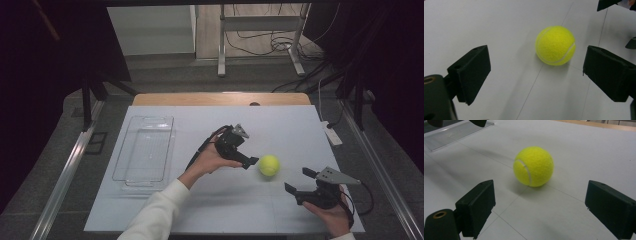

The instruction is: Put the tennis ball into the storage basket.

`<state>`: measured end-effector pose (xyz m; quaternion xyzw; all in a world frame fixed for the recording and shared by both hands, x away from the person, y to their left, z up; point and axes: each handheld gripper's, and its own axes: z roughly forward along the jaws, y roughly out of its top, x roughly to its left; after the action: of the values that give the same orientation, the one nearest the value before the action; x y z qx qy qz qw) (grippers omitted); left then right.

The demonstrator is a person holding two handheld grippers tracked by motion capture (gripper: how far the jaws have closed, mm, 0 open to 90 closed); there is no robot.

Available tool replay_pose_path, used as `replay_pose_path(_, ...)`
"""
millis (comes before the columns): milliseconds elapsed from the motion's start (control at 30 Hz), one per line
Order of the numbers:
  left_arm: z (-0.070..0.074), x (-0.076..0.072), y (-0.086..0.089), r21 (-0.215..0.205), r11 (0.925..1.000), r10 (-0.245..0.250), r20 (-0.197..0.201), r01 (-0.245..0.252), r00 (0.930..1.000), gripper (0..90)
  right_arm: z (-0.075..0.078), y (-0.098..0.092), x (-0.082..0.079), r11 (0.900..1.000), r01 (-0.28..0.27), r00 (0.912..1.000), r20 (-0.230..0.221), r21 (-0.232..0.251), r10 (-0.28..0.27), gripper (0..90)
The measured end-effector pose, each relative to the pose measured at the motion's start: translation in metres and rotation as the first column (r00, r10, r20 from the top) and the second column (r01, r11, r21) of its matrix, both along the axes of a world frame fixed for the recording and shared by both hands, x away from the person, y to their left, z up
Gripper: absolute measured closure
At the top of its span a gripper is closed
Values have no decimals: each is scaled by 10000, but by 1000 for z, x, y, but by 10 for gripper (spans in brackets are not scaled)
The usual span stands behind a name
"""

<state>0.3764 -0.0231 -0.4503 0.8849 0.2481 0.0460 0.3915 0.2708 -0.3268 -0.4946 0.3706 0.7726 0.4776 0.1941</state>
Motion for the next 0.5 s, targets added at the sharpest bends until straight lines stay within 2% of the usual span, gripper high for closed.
replay_pose_path(500,-4,7,-15,184,9996,-205,-122,207,9997,85,-1,0,0,10000,-4,10000,-17,-12,4,93)
